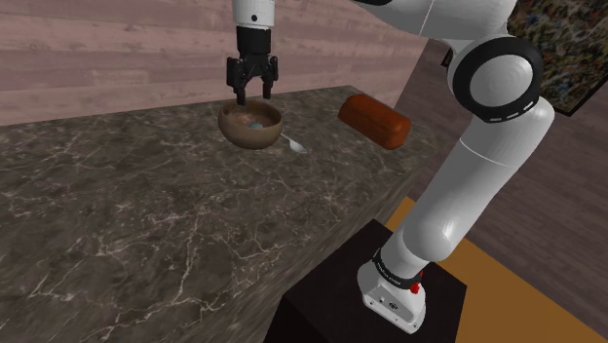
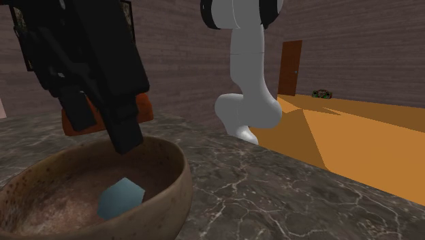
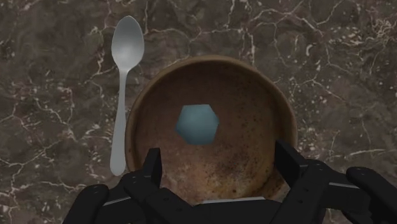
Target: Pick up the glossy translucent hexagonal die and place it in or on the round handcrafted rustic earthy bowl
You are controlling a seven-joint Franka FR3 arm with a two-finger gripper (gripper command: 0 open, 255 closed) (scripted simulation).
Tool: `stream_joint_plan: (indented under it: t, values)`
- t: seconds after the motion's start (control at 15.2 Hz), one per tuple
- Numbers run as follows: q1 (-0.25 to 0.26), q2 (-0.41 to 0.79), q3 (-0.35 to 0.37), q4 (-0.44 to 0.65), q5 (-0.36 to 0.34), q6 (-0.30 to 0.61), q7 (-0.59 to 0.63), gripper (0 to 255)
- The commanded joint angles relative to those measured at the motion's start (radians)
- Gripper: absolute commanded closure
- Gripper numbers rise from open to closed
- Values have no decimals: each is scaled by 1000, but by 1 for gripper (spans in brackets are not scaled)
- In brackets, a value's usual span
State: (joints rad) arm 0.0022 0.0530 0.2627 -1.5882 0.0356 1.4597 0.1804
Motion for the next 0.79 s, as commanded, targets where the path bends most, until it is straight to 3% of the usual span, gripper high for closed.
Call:
stream_joint_plan:
  t: [0.0, 0.2, 0.73]
  values:
    - [1, 16, 1, 53, -4, -37, 3, 0]
    - [8, 72, 4, 218, -17, -148, 14, 0]
    - [8, 72, 4, 218, -17, -148, 14, 0]
